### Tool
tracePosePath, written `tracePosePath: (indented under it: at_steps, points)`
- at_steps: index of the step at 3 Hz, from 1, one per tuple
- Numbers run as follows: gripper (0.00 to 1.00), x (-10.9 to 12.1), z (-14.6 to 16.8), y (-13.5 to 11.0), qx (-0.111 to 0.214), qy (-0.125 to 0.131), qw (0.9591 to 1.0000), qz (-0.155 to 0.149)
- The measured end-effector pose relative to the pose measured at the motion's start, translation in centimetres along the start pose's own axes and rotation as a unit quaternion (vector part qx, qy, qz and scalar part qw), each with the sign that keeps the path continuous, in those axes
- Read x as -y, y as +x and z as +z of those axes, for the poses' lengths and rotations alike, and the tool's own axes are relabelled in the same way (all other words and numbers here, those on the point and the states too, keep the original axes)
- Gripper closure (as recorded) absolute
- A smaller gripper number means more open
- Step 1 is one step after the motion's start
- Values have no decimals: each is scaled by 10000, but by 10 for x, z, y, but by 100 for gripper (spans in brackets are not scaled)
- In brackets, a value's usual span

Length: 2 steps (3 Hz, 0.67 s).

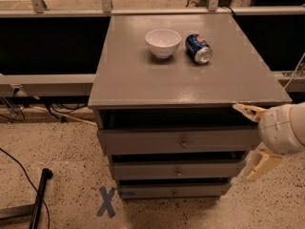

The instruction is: Open top drawer

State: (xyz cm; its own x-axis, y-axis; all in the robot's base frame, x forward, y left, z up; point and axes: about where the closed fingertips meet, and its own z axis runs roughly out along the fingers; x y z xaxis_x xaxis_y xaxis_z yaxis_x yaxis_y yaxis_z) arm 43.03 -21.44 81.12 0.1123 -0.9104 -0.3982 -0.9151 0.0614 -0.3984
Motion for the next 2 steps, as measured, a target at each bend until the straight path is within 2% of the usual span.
tracePosePath:
  at_steps: [1,2]
  points:
    - [0,-2,12,8,-268,-89,9996,45]
    - [0,-14,44,38,-591,-298,9978,-32]
